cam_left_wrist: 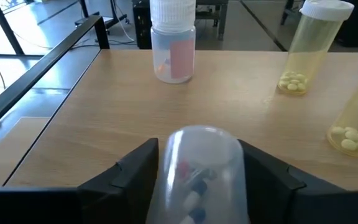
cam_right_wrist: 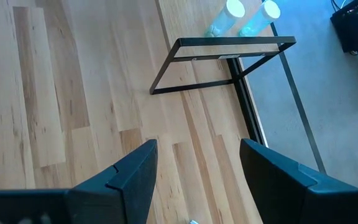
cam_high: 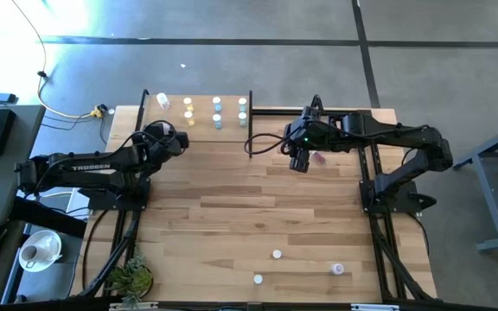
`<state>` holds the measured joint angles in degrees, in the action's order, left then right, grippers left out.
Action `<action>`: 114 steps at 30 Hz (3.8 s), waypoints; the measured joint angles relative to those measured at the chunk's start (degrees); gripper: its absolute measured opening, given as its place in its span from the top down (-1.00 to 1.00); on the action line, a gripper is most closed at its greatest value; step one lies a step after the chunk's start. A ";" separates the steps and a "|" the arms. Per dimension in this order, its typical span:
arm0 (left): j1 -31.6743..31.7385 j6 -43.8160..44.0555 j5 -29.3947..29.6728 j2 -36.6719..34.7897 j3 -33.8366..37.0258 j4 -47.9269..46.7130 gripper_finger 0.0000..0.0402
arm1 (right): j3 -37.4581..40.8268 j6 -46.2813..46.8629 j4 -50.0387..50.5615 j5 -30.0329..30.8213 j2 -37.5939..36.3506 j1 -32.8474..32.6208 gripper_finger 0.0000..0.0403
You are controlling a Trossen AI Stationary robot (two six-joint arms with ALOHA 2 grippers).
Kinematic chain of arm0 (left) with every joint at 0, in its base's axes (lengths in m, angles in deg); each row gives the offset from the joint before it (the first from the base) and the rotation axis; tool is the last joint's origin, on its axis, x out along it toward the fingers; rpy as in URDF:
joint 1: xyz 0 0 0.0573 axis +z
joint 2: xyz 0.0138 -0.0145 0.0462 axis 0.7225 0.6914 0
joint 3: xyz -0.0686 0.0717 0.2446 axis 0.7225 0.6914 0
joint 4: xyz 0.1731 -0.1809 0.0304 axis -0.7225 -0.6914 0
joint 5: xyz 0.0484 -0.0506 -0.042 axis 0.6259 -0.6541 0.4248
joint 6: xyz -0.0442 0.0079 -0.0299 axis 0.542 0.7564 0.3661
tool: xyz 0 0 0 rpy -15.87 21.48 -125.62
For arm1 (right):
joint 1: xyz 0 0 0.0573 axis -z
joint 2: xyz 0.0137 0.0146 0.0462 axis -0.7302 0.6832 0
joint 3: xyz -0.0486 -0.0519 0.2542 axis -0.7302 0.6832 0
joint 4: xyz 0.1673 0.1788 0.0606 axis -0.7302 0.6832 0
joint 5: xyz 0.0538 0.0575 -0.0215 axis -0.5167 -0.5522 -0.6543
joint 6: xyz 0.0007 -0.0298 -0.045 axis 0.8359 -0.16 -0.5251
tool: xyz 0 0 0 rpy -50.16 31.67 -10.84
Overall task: Pick and place medicine bottles onto shelf by color
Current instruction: Put the top white pill bottle on the shelf aligned with the other white pill bottle
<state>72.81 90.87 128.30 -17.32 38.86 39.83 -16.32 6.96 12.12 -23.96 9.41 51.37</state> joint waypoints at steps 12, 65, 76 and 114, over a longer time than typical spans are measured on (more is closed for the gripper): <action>0.02 -5.96 -0.24 -0.07 -4.23 -0.49 0.34 | 0.00 0.02 0.00 0.04 0.00 0.00 -0.09; 0.02 -38.14 -63.36 -14.94 -15.28 5.93 0.32 | 0.00 -25.50 -36.86 -29.73 15.29 7.54 -0.09; 0.07 -29.23 -70.00 -10.97 -15.26 8.47 0.31 | 0.00 -40.37 -47.62 -37.46 17.71 7.52 -0.09; -10.97 -23.51 -76.91 6.98 -15.23 34.26 0.29 | 0.00 -47.63 -54.14 -42.04 17.49 2.10 -0.09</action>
<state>61.83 67.35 51.38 -10.35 23.62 74.08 -16.32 -40.66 -42.03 -66.00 26.90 53.47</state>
